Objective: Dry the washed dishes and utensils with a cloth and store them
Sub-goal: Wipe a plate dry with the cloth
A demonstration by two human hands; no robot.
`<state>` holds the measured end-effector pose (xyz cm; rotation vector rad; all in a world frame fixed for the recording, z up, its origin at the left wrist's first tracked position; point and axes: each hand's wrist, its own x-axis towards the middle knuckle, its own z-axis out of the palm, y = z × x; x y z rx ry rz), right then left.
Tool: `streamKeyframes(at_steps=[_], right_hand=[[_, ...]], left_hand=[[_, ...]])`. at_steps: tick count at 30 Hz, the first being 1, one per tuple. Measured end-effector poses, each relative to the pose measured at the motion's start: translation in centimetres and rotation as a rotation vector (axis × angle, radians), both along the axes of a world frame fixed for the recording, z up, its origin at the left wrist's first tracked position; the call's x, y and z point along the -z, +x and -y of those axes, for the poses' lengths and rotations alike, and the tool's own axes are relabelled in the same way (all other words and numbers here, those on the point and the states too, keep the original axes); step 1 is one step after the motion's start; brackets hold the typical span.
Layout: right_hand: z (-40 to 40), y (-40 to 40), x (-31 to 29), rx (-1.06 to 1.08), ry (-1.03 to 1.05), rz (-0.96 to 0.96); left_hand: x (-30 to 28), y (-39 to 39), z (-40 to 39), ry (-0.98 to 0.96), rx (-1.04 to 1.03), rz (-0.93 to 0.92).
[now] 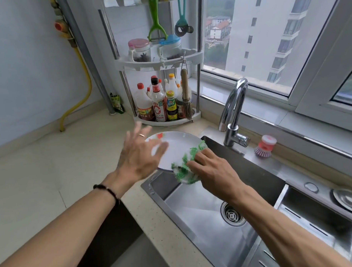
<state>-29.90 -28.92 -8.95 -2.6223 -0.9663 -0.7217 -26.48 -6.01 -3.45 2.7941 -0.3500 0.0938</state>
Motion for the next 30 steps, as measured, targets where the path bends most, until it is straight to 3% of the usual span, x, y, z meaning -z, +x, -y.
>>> streamKeyframes(at_steps=[2,5,7,9,12,14,18,20,22,24,26,30], right_hand=[[0.3,0.5,-0.3,-0.005,0.03,-0.051],[0.4,0.8,-1.0,-0.04,0.068,-0.119],[0.3,0.8,-1.6,-0.024,0.113,-0.145],[0.4,1.1,-2.1,0.078,0.261,-0.197],[0.7,1.8,-3.2,0.207,0.559,-0.337],[-0.4,1.8,-3.7,0.238,0.623,-0.377],[-5.0,0.1,-4.3,0.079,0.612,-0.757],[-6.2,-0.4,-4.8,-0.001,0.718,-0.914],[-6.9,0.1,-5.2,0.099,0.85,-0.81],[-7.6,0.7,-5.2,0.302,0.831,-0.65],[-7.8,1.6,-4.9,0.37,0.907,-0.589],[-6.9,3.5,-4.3,0.329,1.156,-0.778]], left_hand=[[0.1,-0.9,0.1,0.209,0.316,-0.048],[1.7,-1.2,0.0,0.249,0.443,0.086],[1.9,-1.0,0.1,0.161,0.416,0.183],[1.6,-1.2,0.2,0.05,0.346,0.132],[0.9,-1.4,0.4,-0.214,0.157,-0.085],[0.5,-1.5,0.8,-0.33,0.073,-0.164],[0.1,-1.7,1.9,-0.484,0.038,-0.221],[-0.3,-1.7,1.7,-0.592,-0.008,-0.201],[-1.0,-2.0,1.7,-0.581,-0.016,-0.174],[-1.7,-2.5,2.2,-0.515,0.026,-0.174],[-2.1,-2.9,2.7,-0.501,0.055,-0.16],[-1.7,-3.3,2.1,-0.494,0.026,-0.159]])
